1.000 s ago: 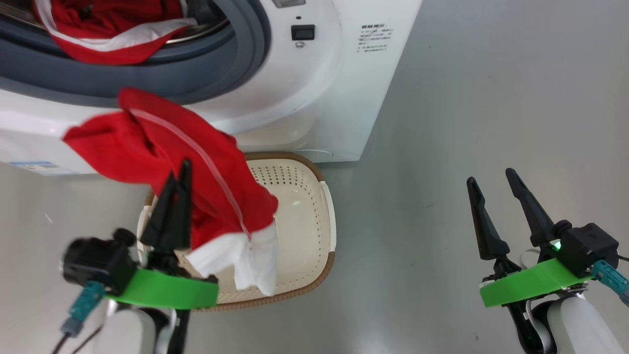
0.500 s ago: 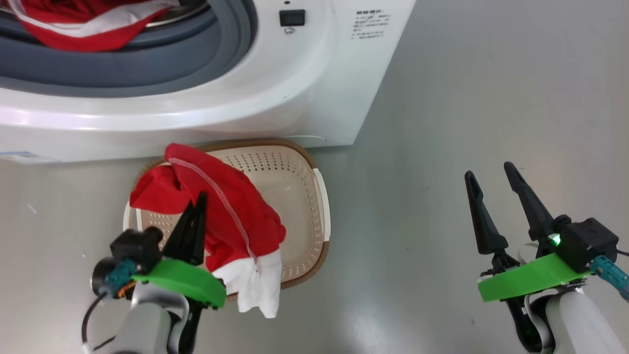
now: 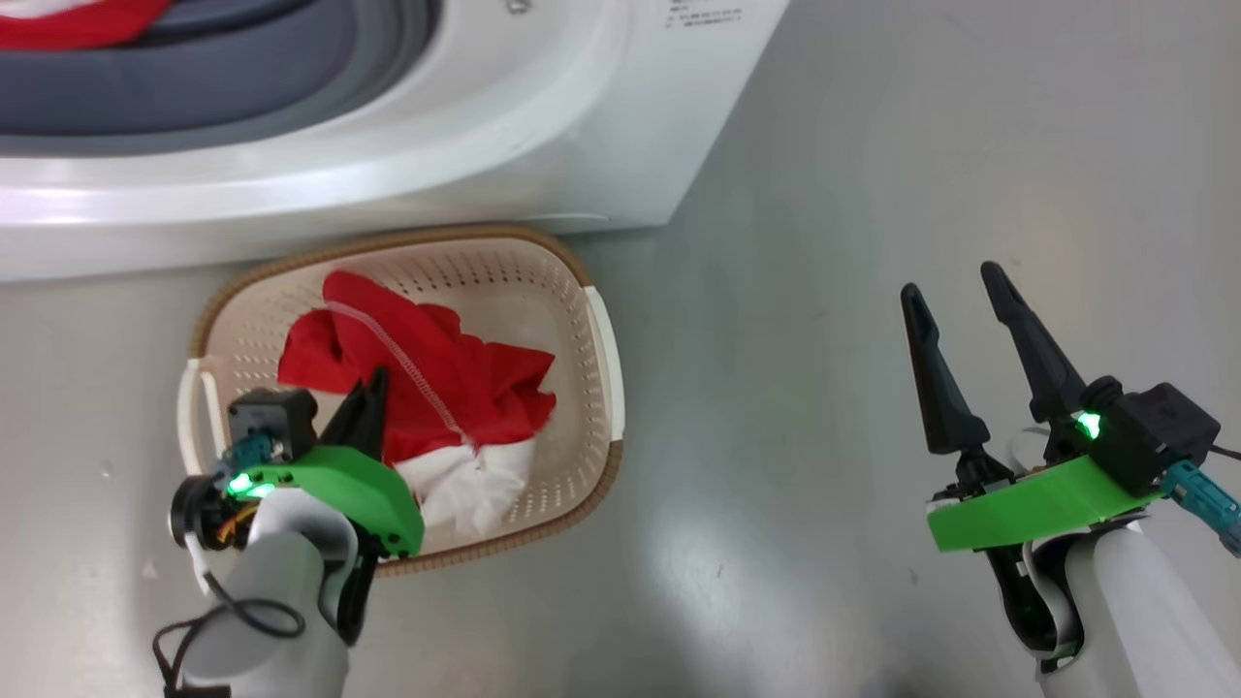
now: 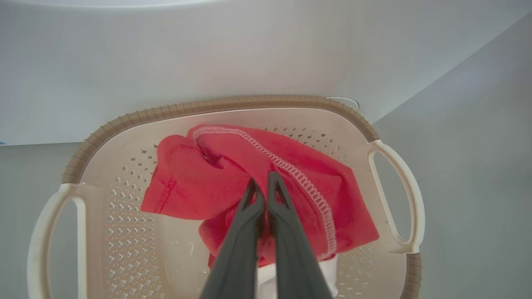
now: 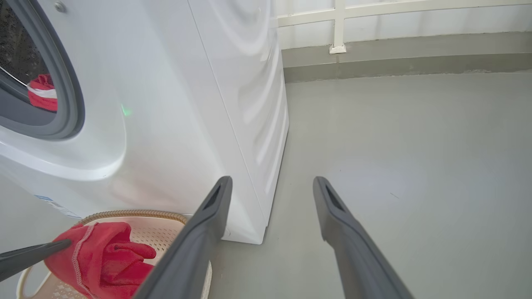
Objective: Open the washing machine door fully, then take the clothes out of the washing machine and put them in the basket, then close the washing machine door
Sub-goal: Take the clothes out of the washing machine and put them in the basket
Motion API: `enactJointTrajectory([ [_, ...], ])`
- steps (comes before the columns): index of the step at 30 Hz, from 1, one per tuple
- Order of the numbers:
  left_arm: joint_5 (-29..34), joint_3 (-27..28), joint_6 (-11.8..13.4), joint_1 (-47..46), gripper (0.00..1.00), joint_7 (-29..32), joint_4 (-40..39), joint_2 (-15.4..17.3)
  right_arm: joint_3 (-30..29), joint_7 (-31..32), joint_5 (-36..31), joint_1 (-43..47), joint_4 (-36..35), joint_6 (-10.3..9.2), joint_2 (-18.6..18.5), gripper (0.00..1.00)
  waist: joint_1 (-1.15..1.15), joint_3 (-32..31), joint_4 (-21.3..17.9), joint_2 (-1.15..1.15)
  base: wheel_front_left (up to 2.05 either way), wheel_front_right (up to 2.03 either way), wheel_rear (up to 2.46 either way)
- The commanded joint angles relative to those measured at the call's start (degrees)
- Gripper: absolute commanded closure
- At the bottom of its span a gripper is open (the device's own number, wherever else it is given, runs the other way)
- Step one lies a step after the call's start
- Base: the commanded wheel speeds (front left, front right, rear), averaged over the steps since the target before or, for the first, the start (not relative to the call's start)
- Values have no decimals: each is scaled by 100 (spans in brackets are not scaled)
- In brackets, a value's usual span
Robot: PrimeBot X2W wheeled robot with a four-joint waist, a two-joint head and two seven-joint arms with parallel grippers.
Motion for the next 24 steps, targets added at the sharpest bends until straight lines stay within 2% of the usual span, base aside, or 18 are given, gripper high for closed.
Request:
enactJointTrajectory([
  [1,44,156,-47,-116,100,-46,217,119,131,-36,45,-41,-151,36,18,0,0,209,-128,0,0,0,0],
  [16,106,189,-38,-936,99,-46,1502,230,214,-36,17,-269,-169,36,63,0,0,593,-226,0,0,0,0],
  [17,98,198,-29,-955,92,-46,1542,232,222,-36,17,-279,-163,36,65,0,0,597,-230,0,0,0,0],
  [19,100,191,-26,-975,55,-46,1608,228,229,-36,17,-293,-152,36,67,0,0,593,-234,0,0,0,0],
  [21,88,202,-21,-985,3,-46,1631,225,219,-36,17,-295,-146,36,67,0,0,584,-230,0,0,0,0],
  [22,86,204,-21,-981,0,-46,1636,223,213,-36,15,-291,-143,36,65,0,0,571,-224,0,0,0,0],
  [24,73,219,-21,-958,0,-46,1630,221,202,-36,12,-279,-134,36,61,0,0,543,-211,0,0,0,0],
])
